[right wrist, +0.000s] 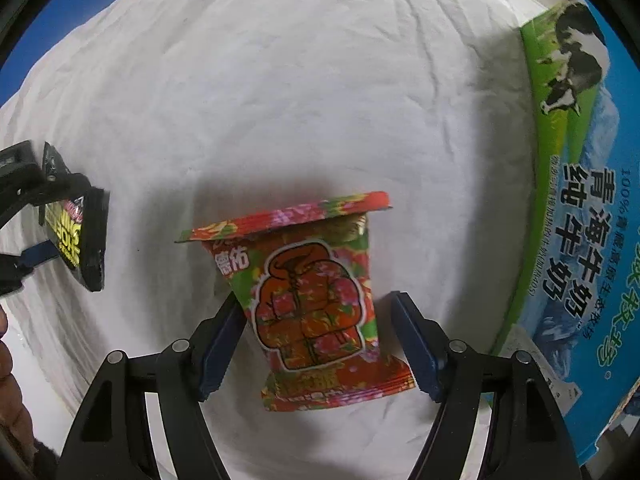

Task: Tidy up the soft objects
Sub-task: 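Grasp the black shoe shine wipes with the left tool while the right tool grasps the red floral bag, then lift both packets and carry them over the cardboard box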

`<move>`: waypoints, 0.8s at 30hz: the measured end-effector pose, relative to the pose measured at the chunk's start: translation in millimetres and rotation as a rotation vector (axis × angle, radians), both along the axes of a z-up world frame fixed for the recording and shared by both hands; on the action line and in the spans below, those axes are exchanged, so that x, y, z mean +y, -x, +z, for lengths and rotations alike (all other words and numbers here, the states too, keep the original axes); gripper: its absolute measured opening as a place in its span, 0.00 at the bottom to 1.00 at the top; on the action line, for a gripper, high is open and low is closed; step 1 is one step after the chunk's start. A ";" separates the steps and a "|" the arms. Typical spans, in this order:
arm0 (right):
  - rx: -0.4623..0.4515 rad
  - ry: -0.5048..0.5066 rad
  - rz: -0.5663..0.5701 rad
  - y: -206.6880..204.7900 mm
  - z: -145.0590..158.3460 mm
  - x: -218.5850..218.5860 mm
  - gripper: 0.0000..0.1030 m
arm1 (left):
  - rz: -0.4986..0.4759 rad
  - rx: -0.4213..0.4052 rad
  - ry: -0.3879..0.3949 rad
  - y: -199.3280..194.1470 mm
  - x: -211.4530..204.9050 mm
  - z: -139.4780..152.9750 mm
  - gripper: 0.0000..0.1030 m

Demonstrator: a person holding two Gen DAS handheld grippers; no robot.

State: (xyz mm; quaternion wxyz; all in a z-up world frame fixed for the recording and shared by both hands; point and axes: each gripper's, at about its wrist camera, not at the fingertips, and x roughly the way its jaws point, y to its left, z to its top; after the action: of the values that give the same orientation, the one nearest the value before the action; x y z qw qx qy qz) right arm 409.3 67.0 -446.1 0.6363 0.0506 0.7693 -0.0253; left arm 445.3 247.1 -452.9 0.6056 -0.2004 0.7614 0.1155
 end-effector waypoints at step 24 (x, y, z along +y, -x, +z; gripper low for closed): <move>0.004 0.043 0.140 50.2 -3.8 60.9 0.60 | -0.244 -0.147 0.044 98.8 -20.1 9.8 0.65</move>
State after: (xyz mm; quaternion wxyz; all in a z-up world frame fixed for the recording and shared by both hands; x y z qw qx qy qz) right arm 359.1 128.0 -449.8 0.6359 -0.0173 0.7716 0.0026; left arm 346.5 227.0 -443.1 0.6648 -0.1273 0.7360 0.0093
